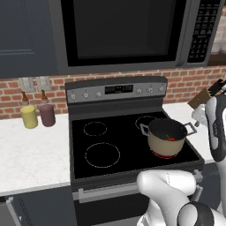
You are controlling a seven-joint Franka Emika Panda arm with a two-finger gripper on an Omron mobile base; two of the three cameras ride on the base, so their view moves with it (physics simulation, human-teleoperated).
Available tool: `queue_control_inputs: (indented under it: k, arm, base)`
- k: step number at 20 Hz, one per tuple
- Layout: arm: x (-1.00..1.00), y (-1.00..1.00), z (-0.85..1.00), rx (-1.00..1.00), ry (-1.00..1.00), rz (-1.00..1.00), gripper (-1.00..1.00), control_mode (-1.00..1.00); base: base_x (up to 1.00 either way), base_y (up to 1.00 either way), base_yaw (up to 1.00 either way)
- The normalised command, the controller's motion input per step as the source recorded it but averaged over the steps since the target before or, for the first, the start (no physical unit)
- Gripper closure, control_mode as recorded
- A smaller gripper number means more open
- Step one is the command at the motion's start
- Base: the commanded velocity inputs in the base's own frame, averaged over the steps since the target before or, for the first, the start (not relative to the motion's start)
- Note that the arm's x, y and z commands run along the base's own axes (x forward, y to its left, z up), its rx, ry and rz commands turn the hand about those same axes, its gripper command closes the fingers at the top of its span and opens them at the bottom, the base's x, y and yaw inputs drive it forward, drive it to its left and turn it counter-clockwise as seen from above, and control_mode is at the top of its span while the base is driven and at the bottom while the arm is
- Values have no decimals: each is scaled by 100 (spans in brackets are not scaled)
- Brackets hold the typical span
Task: Put the lime and bell pepper in the pot. Retrieve the spatula and lightly stir the vegetables in the pot.
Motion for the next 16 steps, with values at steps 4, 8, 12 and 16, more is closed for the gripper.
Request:
queue_control_inputs:
  k: [4, 8, 12, 16]
  arm:
    - [0, -67, 34, 30, 0, -64, -100, -100]
    - [0, -70, 12, 31, 2, -69, -100, -100]
    - [0, -68, 0, 31, 0, -68, -100, -100]
    - [0, -50, -8, 31, 0, -65, -100, -100]
  base:
    - [0, 0, 0]
    - [0, 0, 0]
    - [0, 0, 0]
    - [0, 0, 0]
